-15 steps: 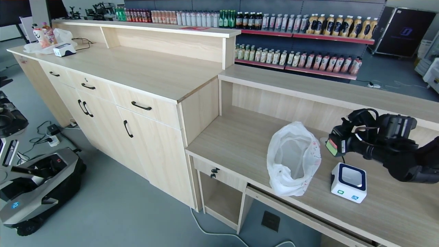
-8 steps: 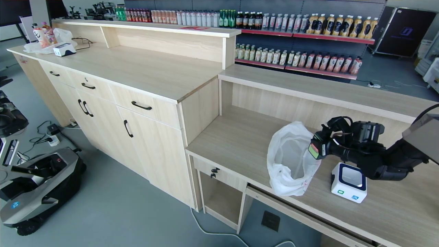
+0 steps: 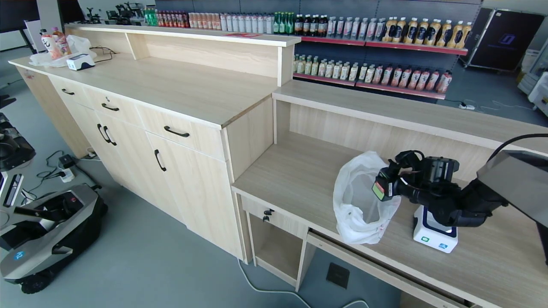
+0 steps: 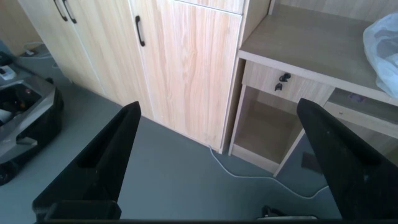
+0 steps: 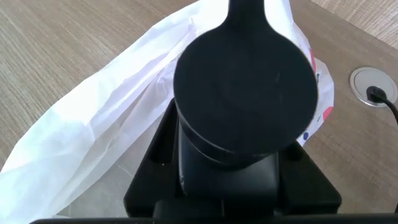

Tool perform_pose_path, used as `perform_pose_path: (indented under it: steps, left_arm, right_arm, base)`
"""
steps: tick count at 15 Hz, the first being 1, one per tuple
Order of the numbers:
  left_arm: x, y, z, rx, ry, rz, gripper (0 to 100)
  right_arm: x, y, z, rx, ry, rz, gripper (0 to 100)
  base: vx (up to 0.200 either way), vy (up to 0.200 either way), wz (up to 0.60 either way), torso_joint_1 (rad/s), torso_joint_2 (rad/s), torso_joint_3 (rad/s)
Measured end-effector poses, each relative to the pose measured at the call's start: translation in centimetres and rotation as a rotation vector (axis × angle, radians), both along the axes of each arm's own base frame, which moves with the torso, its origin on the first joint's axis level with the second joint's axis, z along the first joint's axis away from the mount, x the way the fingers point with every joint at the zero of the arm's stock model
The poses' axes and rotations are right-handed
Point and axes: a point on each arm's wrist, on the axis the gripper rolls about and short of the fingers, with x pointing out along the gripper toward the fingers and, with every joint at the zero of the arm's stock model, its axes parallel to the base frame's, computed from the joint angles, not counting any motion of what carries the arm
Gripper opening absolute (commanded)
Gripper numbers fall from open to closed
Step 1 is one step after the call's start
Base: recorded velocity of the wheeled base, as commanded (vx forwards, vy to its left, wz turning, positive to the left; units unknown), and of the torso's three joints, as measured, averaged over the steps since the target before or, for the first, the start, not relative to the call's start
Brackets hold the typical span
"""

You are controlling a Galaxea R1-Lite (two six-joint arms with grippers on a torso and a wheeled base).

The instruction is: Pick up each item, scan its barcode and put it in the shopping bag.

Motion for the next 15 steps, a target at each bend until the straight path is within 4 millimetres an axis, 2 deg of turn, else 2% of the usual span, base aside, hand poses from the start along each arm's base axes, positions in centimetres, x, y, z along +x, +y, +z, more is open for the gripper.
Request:
perform_pose_path:
  steps: [8,15]
  left_arm:
    - [0.0,0.0,0.0,0.000,0.000,0.000,100]
    - [0.0,0.0,0.0,0.000,0.000,0.000,100]
  right_arm:
    - [2.4,0.4,-1.8,-0.027,-0.031,0.018,0]
    - [2.7,0.7,-3.1,-0.022,-0.015,0.023,0]
  base:
    - [0.000,0.000,0.00,0.000,0.00,0.000]
    - [0.000,0.000,0.00,0.000,0.00,0.000]
